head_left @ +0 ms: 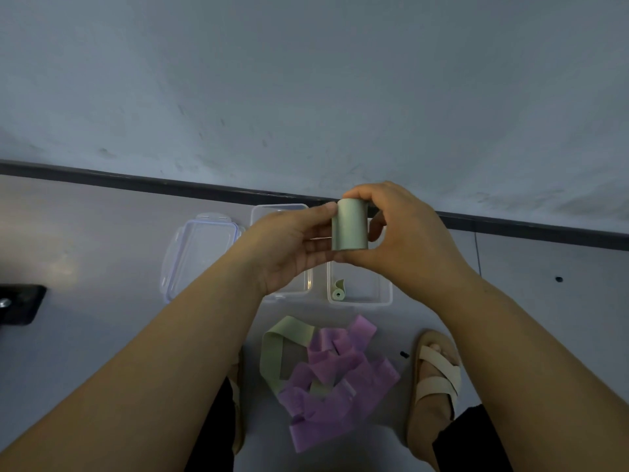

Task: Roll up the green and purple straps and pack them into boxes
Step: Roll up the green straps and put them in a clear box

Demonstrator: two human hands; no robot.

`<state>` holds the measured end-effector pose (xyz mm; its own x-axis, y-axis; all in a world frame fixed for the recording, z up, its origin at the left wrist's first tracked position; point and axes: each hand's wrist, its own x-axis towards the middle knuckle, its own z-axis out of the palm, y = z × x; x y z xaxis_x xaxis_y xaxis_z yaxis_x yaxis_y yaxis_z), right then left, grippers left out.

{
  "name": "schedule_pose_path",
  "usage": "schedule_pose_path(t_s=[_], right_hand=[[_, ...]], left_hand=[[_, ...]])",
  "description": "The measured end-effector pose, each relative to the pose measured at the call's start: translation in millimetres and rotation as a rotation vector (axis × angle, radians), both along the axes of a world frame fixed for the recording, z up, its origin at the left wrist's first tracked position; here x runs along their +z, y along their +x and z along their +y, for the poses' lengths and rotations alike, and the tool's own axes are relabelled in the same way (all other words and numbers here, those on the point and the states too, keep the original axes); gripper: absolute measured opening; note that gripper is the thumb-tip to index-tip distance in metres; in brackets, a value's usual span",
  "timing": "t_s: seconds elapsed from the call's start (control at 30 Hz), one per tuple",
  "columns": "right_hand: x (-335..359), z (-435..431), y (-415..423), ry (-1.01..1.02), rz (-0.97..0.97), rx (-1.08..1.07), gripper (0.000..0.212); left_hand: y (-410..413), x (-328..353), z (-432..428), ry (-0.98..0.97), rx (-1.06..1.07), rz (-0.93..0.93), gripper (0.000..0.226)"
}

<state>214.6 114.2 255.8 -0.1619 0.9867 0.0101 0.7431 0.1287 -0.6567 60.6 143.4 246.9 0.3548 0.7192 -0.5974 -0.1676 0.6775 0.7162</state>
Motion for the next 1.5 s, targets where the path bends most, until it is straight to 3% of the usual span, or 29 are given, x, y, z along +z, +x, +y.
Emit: schedule_pose_path(t_s=[0.3, 0.53, 0.7, 0.83, 1.03, 1.17, 1.5], right_hand=[[7.3, -2.5, 6.5, -0.046, -0.105, 0.052, 0.061], [-0.4, -15.2, 17.0, -0.059, -0.152, 0.04, 0.058], [-9.1, -17.6, 15.5, -0.054, -0.149, 0.033, 0.051], [-13.8, -16.4, 15.2, -0.053, -0.135, 0.041, 0.051], [-21.1, -14.9, 22.1, -0.165, 0.195, -0.002, 0.063], [-16.9, -11.4, 25.6, -0.215, 0.28, 0.018, 0.06], [-23.7, -11.0, 18.9, -0.044, -0.023, -0.007, 0.047]], left_hand=[[6.3, -0.4, -7.9, 0.004, 0.043, 0.089, 0.02], [12.3, -7.9, -15.0, 0.04, -0.05, 0.155, 0.021], [14.0, -11.6, -19.2, 0.069, -0.142, 0.144, 0.047], [18.9, -13.2, -21.1, 0.099, -0.127, 0.188, 0.031], [17.4, -13.3, -16.1, -0.015, -0.084, 0.066, 0.047], [15.8, -8.3, -14.2, -0.068, -0.077, -0.039, 0.045], [20.0, -17.2, -16.0, 0.005, -0.053, 0.067, 0.045]])
